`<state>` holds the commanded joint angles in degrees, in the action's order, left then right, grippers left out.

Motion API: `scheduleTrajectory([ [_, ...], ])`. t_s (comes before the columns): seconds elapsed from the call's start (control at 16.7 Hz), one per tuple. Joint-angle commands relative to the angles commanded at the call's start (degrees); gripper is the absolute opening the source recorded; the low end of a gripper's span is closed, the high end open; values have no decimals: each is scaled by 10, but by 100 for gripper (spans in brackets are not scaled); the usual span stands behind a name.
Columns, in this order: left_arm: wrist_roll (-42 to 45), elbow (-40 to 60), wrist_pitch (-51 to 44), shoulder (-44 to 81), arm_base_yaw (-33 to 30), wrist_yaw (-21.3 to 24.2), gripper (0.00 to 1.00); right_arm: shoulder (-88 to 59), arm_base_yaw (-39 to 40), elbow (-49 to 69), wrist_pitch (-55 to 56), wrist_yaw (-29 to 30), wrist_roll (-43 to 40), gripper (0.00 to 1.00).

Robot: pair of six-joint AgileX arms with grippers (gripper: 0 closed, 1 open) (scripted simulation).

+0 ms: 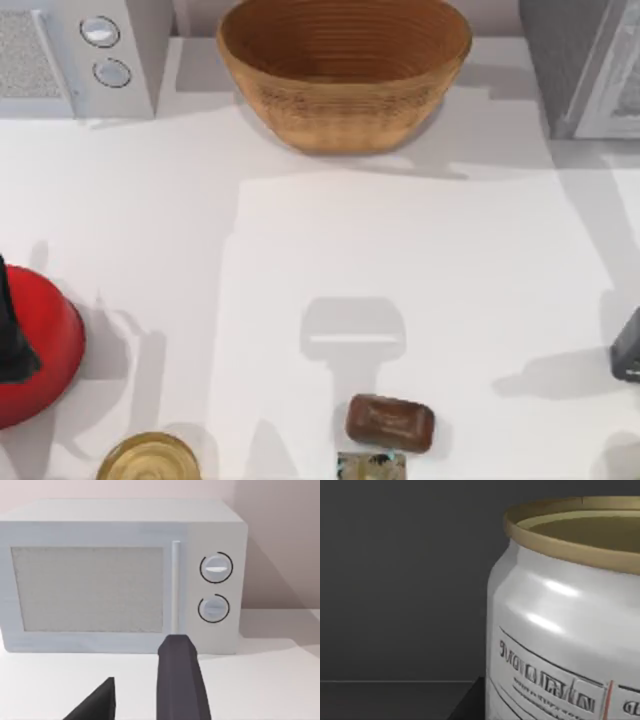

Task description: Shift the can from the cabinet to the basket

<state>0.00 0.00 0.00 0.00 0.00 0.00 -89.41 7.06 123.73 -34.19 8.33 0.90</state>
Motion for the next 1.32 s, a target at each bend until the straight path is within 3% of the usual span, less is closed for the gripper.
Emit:
scheduleTrajectory([
  [0.3,0,0,0,0,0,0,100,99,17,-31,-65,16,0,0],
  [0.78,0,0,0,0,0,0,100,124,12,-65,-54,14,1,0],
  [1.32,0,0,0,0,0,0,100,350,-13,-409,62,-15,-2,0],
])
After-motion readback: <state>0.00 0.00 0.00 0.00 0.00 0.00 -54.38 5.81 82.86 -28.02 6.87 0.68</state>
